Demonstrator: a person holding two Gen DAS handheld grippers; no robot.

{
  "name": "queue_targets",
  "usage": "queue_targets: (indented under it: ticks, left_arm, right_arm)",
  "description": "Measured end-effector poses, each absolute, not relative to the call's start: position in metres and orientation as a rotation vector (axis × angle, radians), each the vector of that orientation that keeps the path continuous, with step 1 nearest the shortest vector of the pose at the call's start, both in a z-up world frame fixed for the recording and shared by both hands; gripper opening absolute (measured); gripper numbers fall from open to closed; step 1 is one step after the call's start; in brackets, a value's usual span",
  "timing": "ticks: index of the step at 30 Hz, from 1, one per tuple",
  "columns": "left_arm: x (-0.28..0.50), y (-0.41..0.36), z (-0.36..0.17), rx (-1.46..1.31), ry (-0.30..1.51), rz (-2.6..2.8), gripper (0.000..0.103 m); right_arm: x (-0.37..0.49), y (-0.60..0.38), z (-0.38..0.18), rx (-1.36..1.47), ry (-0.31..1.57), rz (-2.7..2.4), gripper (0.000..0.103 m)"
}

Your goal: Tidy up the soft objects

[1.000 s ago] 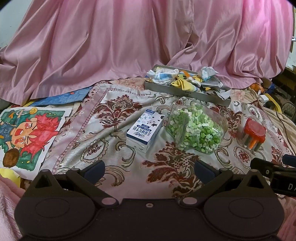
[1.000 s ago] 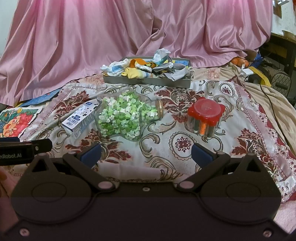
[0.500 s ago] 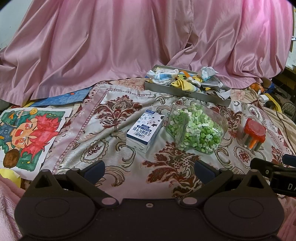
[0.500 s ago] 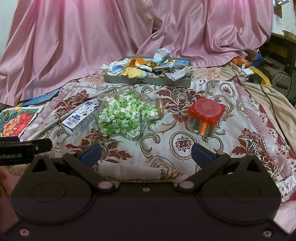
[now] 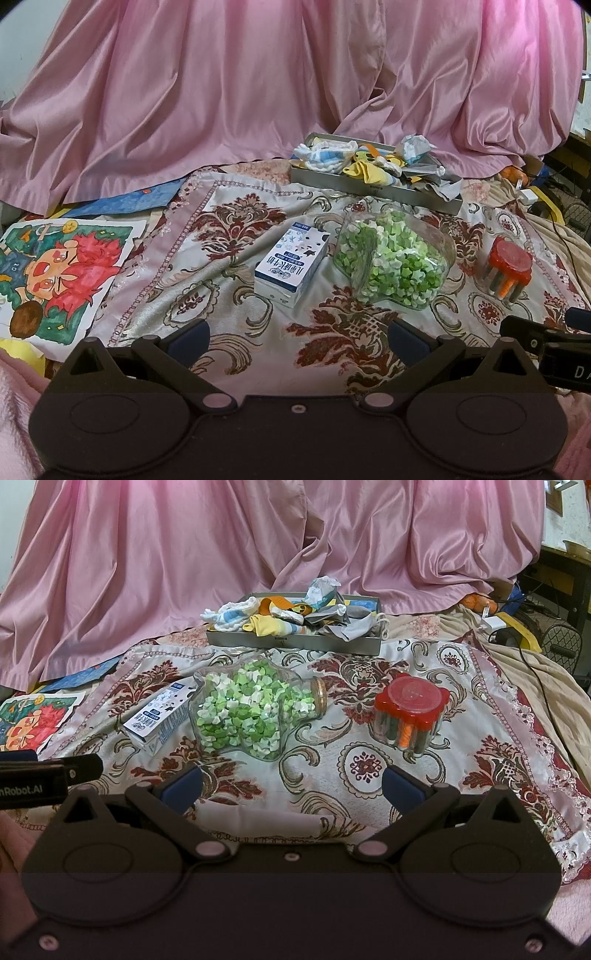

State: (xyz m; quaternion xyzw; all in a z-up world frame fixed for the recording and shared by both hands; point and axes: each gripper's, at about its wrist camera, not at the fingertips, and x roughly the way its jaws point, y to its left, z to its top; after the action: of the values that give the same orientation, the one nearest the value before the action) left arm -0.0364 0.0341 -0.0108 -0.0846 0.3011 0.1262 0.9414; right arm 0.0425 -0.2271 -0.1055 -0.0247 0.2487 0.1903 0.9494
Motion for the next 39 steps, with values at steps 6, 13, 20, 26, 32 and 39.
queue_targets:
  ticks: [6, 13, 20, 26, 32, 39]
  left_arm:
    - [-0.0377, 0.0329, -0.009, -0.186, 0.608, 0.256, 0.102]
    - [-0.0377, 0.0316, -0.0085, -0.182, 0.606, 0.262, 0.102]
    - [-0.038, 0.0315, -0.0081, -0.18, 0.605, 0.261, 0.102]
    - [-0.0376, 0.0313, -0.0081, -0.179, 0.61, 0.265, 0.102]
    - [-0.0373, 0.0322, -0.0081, -0.177, 0.611, 0.266, 0.102]
    - [-0.0368, 0.0311, -0.0086, -0.173, 0.617, 0.269, 0.102]
  right_arm:
    - [0.0419, -0.2274, -0.1051, -0.046, 0.504, 0.385, 0.103]
    - [0.0421, -0.2273, -0.1048, -0.045, 0.504, 0.385, 0.103]
    - [0.0421, -0.2273, -0.1048, -0.045, 0.504, 0.385, 0.103]
    - [0.0419, -0.227, -0.105, -0.045, 0.504, 0.384, 0.103]
    - [0.042, -0.2274, -0.1049, -0.046, 0.504, 0.385, 0.103]
    - [0.042, -0.2278, -0.105, -0.046, 0.504, 0.385, 0.103]
